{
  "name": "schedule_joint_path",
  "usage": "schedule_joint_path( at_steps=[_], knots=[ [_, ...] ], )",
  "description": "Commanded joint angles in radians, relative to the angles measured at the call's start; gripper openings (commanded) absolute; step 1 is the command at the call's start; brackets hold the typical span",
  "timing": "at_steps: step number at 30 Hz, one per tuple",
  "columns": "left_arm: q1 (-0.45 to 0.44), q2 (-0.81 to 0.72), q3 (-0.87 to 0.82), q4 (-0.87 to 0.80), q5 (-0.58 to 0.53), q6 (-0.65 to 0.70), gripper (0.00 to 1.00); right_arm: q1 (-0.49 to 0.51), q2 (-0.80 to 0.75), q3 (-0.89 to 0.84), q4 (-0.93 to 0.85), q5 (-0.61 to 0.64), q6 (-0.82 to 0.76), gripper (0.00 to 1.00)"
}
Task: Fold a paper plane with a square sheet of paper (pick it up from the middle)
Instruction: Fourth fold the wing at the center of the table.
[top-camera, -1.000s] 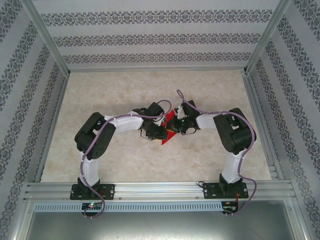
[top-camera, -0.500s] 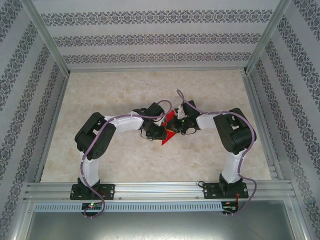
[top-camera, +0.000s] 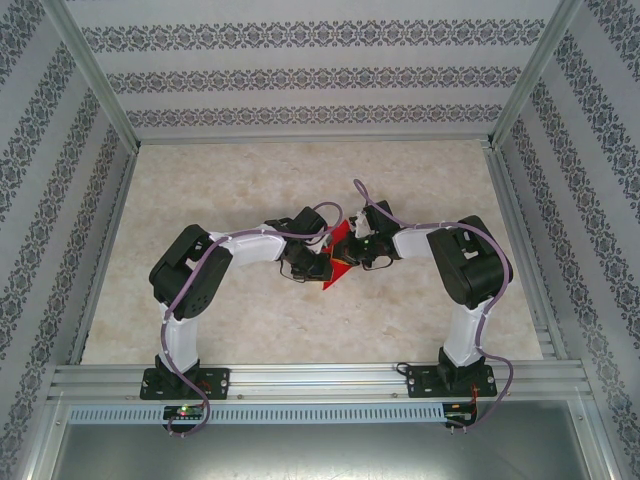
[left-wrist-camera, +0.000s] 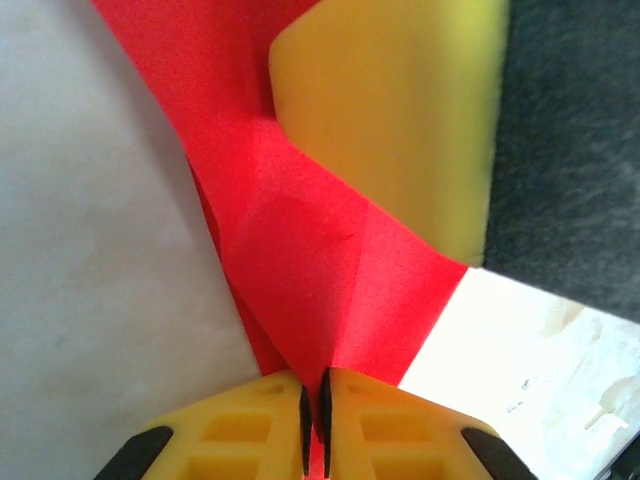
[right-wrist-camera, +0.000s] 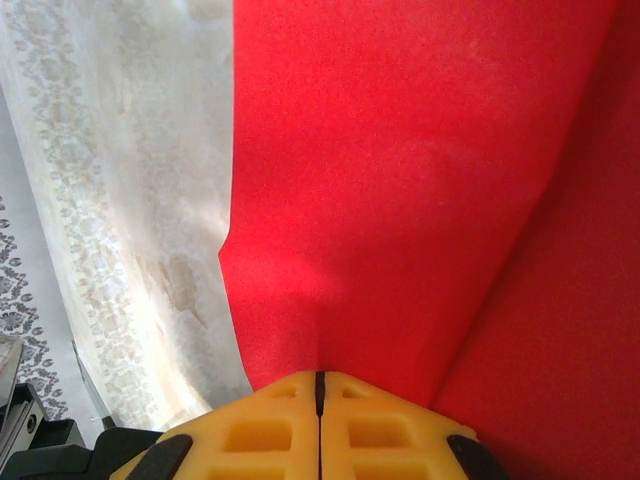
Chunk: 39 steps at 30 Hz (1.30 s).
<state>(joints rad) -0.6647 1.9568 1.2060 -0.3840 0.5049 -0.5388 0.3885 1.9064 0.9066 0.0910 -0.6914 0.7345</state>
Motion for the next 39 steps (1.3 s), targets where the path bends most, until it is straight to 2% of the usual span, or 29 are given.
schedule_joint_path(
  at_steps=[1, 4, 17, 22, 29, 39],
  knots=[
    [0.005, -0.008, -0.034, -0.033, -0.005, 0.008, 0.15, -0.02, 0.046, -0.028, -0.066, 0.089, -0.03, 0.06],
    [0.005, -0.018, -0.036, -0.041, -0.001, 0.008, 0.19, -0.021, 0.048, -0.028, -0.071, 0.09, -0.034, 0.06],
    [-0.004, -0.062, -0.071, -0.037, 0.016, -0.006, 0.19, -0.025, 0.058, -0.026, -0.073, 0.096, -0.041, 0.05],
    [-0.004, -0.065, -0.08, -0.046, 0.015, -0.001, 0.18, -0.026, 0.06, -0.03, -0.071, 0.096, -0.042, 0.05],
    [-0.004, -0.064, -0.098, -0.039, 0.036, -0.001, 0.11, -0.031, 0.062, -0.035, -0.073, 0.096, -0.049, 0.05],
    [-0.016, -0.049, -0.105, -0.03, 0.079, 0.01, 0.11, -0.031, 0.062, -0.026, -0.079, 0.095, -0.052, 0.05]
  ],
)
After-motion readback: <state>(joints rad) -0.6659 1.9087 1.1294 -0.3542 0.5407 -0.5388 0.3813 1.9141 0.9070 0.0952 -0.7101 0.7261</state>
